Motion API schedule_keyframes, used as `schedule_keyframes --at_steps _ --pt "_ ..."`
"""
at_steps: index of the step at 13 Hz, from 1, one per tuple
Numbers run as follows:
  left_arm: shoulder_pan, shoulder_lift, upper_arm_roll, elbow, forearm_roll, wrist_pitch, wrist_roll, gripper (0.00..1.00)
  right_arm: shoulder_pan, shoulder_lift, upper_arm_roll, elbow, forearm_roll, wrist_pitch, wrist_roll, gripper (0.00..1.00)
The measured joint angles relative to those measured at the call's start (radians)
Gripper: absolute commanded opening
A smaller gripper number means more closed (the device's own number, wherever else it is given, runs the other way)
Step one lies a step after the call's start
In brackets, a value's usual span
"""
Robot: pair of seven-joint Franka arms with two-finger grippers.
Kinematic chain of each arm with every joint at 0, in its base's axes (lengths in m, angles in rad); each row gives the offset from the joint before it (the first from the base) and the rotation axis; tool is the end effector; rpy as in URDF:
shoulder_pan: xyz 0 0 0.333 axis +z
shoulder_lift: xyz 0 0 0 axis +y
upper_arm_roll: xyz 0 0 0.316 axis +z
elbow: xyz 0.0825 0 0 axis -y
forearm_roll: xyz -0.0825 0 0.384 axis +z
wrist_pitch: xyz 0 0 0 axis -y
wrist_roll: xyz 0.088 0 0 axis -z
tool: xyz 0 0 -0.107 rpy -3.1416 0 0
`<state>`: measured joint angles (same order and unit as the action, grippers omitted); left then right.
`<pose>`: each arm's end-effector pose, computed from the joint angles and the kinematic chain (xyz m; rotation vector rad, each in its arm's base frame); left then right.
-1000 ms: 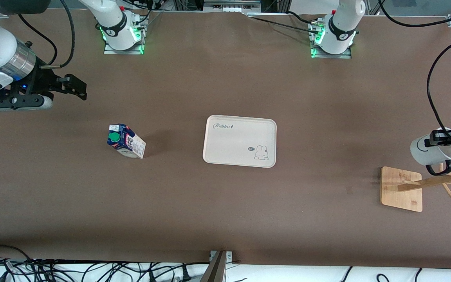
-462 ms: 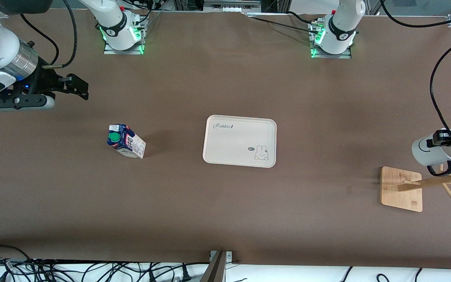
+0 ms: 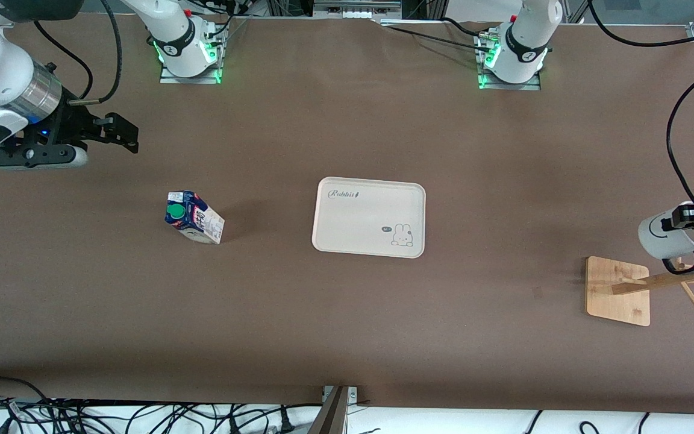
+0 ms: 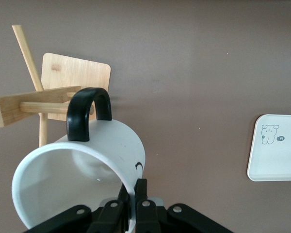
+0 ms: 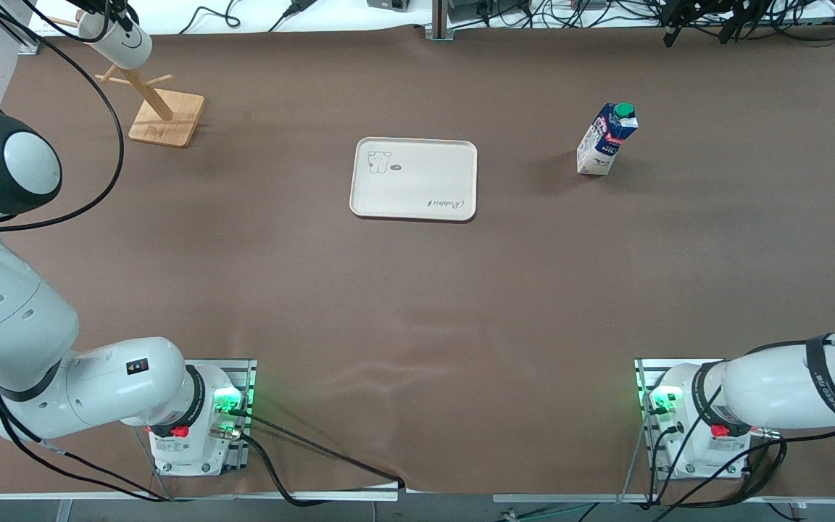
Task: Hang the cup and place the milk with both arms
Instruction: 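Align the mug handle with a stand peg using the left gripper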
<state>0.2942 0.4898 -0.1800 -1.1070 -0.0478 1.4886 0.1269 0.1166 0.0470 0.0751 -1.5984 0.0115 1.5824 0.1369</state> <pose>0.6743 0.1032 0.5341 2.9949 0.0034 -0.1250 0.5569 0.1084 0.5862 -3.1343 -0.0852 0.1011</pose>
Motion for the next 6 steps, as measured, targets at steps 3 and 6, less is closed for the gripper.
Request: schedule_keyframes --at_steps 3,6 --pt "0.019 0.015 0.000 0.000 -0.010 0.018 0.000 0.00 0.003 0.000 0.000 0.000 0.000 0.003 0.000 1.00" --pt "0.030 0.031 0.001 0.000 -0.012 0.019 0.000 0.06 0.003 0.000 0.000 0.000 0.000 0.026 0.000 1.00"
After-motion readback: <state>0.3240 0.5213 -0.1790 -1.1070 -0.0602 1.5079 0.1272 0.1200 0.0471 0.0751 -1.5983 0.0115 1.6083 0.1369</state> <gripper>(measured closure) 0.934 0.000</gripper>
